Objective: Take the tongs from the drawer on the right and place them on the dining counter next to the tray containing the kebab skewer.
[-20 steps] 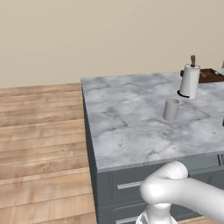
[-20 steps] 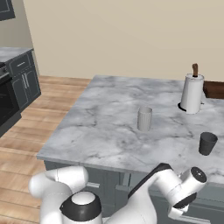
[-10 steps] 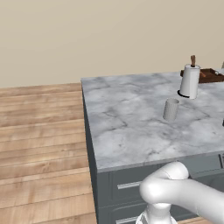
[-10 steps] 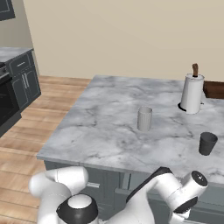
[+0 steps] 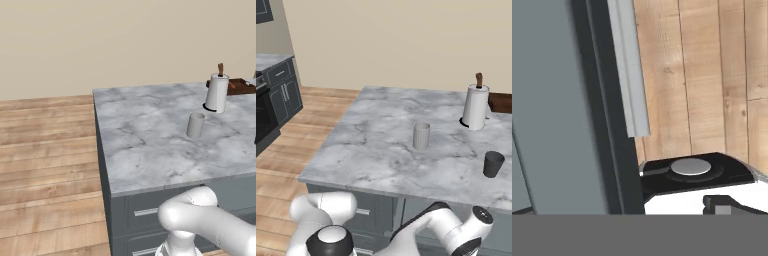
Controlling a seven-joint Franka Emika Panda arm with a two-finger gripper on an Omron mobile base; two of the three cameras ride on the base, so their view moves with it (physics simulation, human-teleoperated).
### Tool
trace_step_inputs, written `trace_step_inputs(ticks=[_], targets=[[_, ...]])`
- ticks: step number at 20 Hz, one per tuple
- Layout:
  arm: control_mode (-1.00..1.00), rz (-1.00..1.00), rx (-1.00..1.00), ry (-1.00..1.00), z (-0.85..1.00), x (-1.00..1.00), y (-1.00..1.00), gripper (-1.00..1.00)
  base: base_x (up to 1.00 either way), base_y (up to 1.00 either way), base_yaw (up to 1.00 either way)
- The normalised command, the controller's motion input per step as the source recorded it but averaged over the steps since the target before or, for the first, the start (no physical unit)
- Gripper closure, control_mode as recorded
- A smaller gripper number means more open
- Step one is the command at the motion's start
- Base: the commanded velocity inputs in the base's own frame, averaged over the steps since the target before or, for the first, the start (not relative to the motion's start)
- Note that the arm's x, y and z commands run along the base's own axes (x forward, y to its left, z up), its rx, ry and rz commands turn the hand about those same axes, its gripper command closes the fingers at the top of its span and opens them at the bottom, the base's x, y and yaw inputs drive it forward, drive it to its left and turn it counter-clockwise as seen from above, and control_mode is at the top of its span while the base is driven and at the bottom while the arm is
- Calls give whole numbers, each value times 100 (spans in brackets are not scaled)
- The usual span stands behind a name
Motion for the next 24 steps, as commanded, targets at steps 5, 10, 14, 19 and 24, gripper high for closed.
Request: trace_step_inputs(ticks=[5, 10, 14, 19, 24], targets=[[-100, 0, -7, 13, -54, -100, -40, -100, 0, 0, 0], [-100, 2, -2, 5, -52, -100, -54, -100, 0, 0, 0], [-100, 3, 0, 6, -18, -100, -69, -100, 0, 0, 0], [-100, 8, 2, 13, 49, -100, -49, -100, 0, 0, 0], [-100, 13, 0, 12, 100, -71, 35, -100, 0, 0, 0]])
